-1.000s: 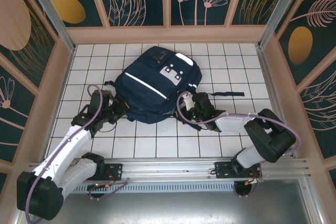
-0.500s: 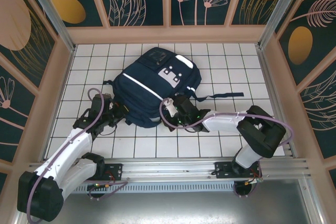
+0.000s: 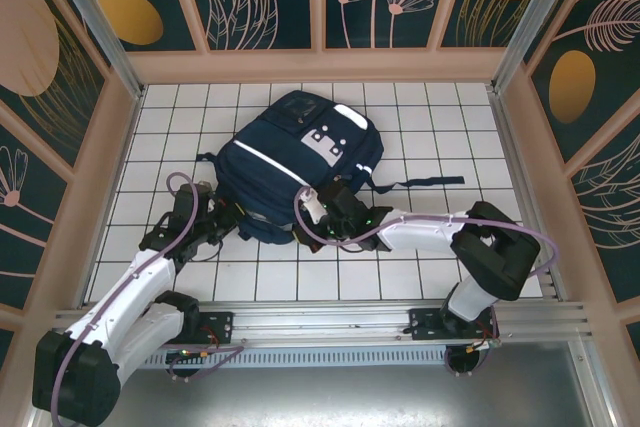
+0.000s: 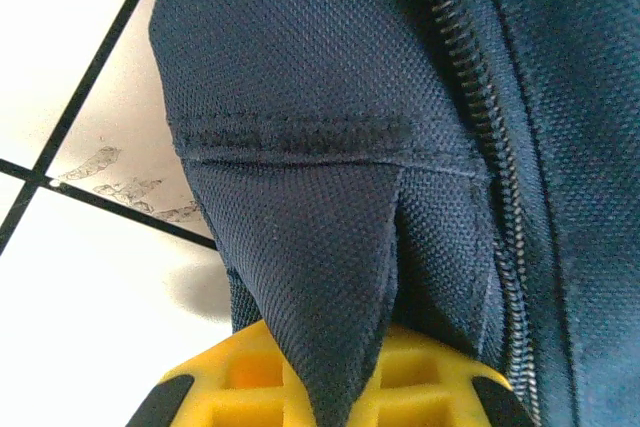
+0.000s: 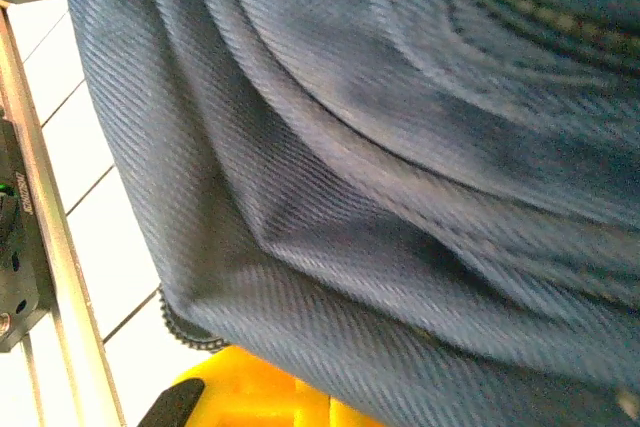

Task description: Pack the student bag

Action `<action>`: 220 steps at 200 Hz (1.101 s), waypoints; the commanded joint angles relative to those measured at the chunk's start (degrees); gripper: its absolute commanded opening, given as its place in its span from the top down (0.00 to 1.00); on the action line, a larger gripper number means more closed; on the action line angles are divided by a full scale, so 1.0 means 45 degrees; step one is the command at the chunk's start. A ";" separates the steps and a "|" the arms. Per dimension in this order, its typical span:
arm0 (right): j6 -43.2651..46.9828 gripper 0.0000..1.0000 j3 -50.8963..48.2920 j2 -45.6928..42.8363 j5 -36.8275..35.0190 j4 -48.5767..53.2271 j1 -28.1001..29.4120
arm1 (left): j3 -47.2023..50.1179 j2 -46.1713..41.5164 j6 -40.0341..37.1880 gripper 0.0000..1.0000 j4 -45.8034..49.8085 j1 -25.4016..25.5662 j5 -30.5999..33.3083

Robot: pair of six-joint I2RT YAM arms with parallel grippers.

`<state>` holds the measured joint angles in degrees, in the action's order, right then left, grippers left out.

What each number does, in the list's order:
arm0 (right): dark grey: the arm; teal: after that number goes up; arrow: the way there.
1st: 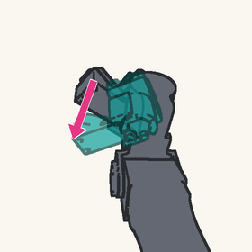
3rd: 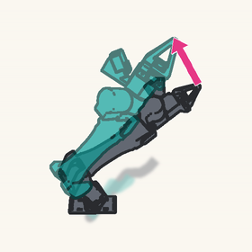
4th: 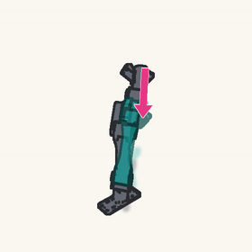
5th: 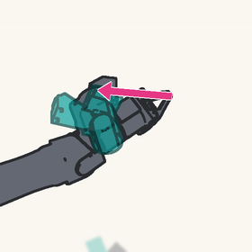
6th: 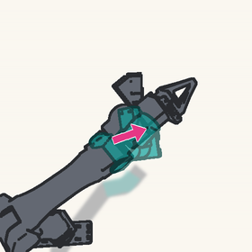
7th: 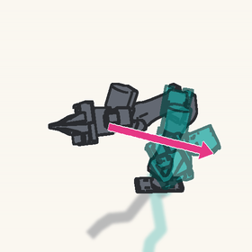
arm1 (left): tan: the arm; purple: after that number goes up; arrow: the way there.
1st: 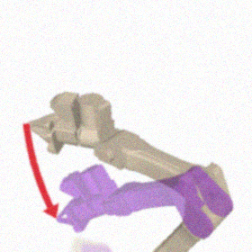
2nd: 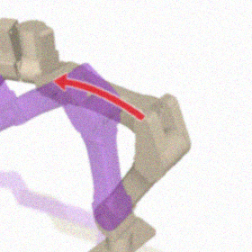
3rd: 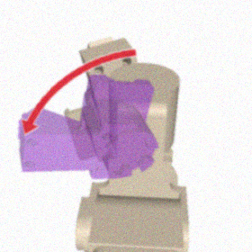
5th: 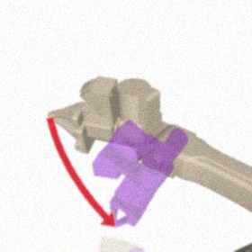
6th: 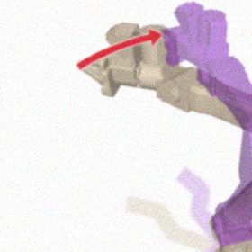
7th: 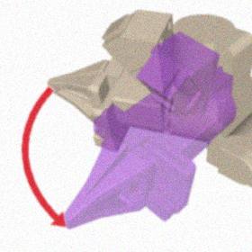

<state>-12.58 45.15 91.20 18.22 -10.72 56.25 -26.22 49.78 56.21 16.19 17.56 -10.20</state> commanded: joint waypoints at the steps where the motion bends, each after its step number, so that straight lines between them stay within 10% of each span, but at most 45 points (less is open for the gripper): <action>1: -0.0046 1.00 0.1242 0.0153 0.1205 -0.0615 0.0799 | 0.0065 -0.0220 0.0188 1.00 -0.0667 0.0080 -0.0444; 93: -0.0594 1.00 0.2701 0.0994 0.1434 -0.0728 0.1717 | 0.0074 -0.0373 0.0291 1.00 -0.0940 0.0069 -0.0595; 131: -0.0767 1.00 0.3009 0.1530 0.0474 -0.0247 0.1729 | -0.0519 -0.1036 -0.0465 0.65 0.0240 0.0078 -0.0383; 220: -0.2053 1.00 0.4210 0.2747 0.0670 0.0364 0.1684 | -0.1121 -0.2135 -0.1292 0.52 0.2700 0.0079 -0.0260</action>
<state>-19.79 60.23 101.84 18.90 -7.03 62.96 -29.08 41.10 52.27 25.08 17.52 -10.22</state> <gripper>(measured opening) 0.054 0.447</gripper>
